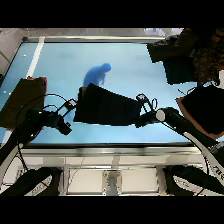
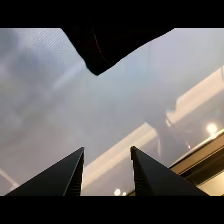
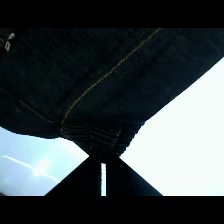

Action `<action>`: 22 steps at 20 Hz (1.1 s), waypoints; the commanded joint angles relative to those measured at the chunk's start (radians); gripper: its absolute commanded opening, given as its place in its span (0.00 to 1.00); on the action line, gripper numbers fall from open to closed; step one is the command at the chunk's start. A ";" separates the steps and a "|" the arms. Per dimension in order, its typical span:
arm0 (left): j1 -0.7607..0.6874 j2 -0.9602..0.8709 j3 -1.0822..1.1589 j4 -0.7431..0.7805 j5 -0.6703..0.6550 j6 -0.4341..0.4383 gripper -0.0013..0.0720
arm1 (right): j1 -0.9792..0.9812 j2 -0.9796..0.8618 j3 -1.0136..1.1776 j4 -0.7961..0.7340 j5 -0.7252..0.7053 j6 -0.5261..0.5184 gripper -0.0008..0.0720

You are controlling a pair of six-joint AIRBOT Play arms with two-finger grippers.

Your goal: Fold the clothes and pants, and hang the long-sleeved shirts on hangers.

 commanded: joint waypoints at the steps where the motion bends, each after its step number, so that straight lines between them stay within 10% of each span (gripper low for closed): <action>1: -0.006 -0.027 0.000 -0.063 -0.124 0.045 0.50 | 0.000 0.024 0.001 0.020 0.016 -0.001 0.02; 9: -0.037 -0.124 0.000 0.035 -0.274 0.311 0.50 | 0.000 0.066 0.001 0.055 0.042 -0.001 0.02; 22: -0.037 -0.209 0.000 0.035 -0.418 0.313 0.31 | 0.000 0.066 0.001 0.069 0.060 -0.001 0.02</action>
